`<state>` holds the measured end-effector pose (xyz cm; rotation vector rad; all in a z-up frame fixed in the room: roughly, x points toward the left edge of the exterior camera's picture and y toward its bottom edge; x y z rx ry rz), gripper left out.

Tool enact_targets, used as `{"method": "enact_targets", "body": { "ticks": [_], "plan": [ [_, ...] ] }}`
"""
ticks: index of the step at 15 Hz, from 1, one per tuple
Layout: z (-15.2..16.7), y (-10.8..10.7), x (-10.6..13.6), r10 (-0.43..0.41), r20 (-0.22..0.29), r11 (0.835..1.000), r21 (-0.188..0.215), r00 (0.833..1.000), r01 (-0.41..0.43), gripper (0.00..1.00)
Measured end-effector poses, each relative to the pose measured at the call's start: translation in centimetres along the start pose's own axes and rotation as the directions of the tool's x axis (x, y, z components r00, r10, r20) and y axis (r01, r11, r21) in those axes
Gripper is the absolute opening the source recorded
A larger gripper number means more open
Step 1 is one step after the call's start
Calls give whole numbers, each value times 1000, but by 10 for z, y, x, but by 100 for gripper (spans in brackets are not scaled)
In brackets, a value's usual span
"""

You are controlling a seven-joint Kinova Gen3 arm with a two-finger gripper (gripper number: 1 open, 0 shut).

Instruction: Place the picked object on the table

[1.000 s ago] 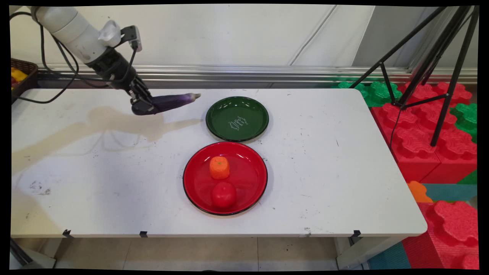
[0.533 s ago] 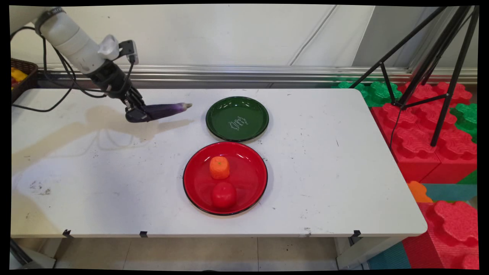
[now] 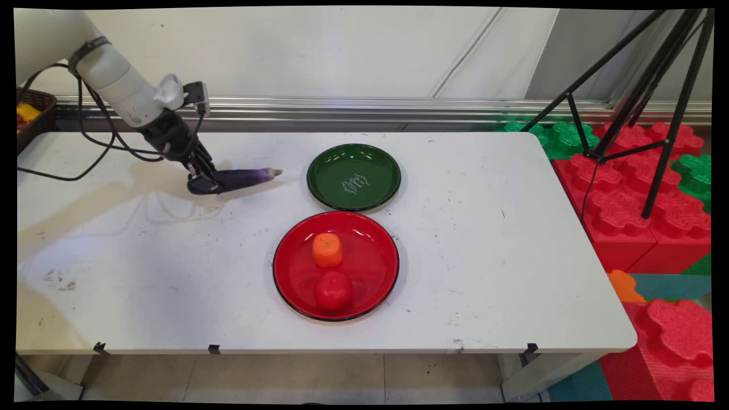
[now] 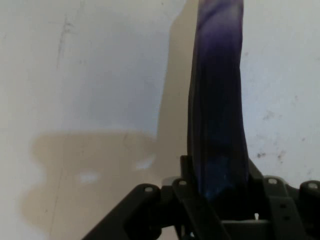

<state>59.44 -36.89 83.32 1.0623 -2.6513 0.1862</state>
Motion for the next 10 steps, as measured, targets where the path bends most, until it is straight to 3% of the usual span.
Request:
{"method": "enact_targets", "body": {
  "ticks": [4,5,10],
  "plan": [
    [13,-5,-5,-6,9,1000,-2,1000,6,0],
    [16,-6,-5,-10,8,1000,-2,1000,10,100],
    [20,-9,-4,-17,-4,1000,-2,1000,17,100]
  ]
}}
